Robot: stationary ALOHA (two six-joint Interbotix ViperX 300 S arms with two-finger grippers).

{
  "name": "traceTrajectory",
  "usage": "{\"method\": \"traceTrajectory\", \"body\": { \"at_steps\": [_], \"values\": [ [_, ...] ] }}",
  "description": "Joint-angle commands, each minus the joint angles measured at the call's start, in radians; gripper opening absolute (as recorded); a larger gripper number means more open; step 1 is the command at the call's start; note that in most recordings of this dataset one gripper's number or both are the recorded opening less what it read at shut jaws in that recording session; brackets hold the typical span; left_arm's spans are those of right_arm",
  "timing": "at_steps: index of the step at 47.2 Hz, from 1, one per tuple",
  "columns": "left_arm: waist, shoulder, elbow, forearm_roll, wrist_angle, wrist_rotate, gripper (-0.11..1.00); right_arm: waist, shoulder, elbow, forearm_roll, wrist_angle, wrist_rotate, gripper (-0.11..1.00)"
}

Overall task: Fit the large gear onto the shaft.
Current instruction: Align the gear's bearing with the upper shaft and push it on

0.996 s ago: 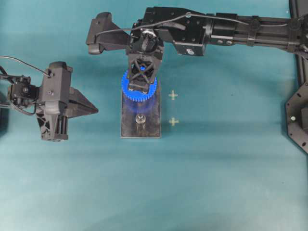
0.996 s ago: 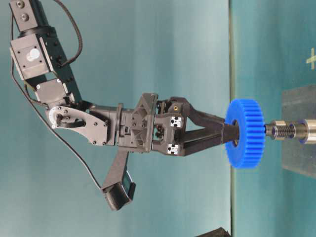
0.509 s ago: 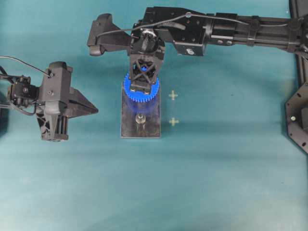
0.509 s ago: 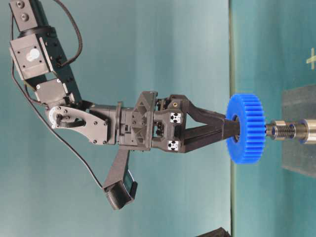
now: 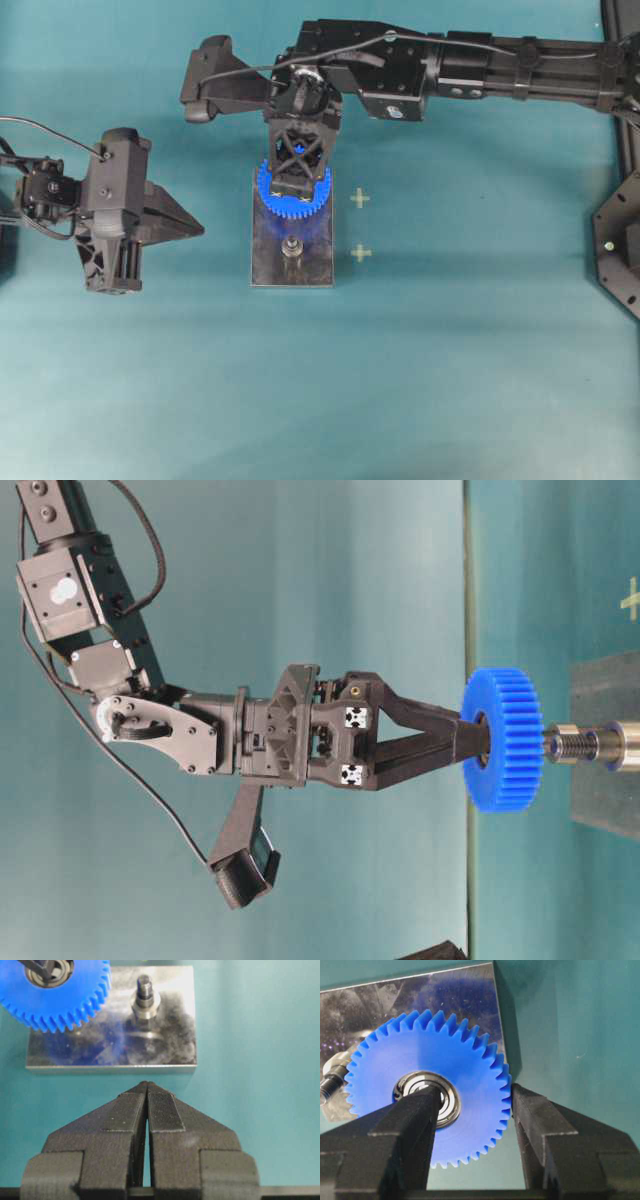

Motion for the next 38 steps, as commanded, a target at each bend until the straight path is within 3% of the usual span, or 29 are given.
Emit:
{"method": "traceTrajectory", "body": {
  "at_steps": [1, 38],
  "values": [
    [0.000, -0.005, -0.018, 0.002, -0.008, -0.002, 0.00, 0.005, -0.020, -0.028, 0.005, -0.002, -0.012, 0.50],
    [0.000, -0.005, -0.012, 0.002, -0.008, -0.002, 0.00, -0.012, -0.005, -0.043, 0.005, 0.005, -0.011, 0.50]
  ]
}}
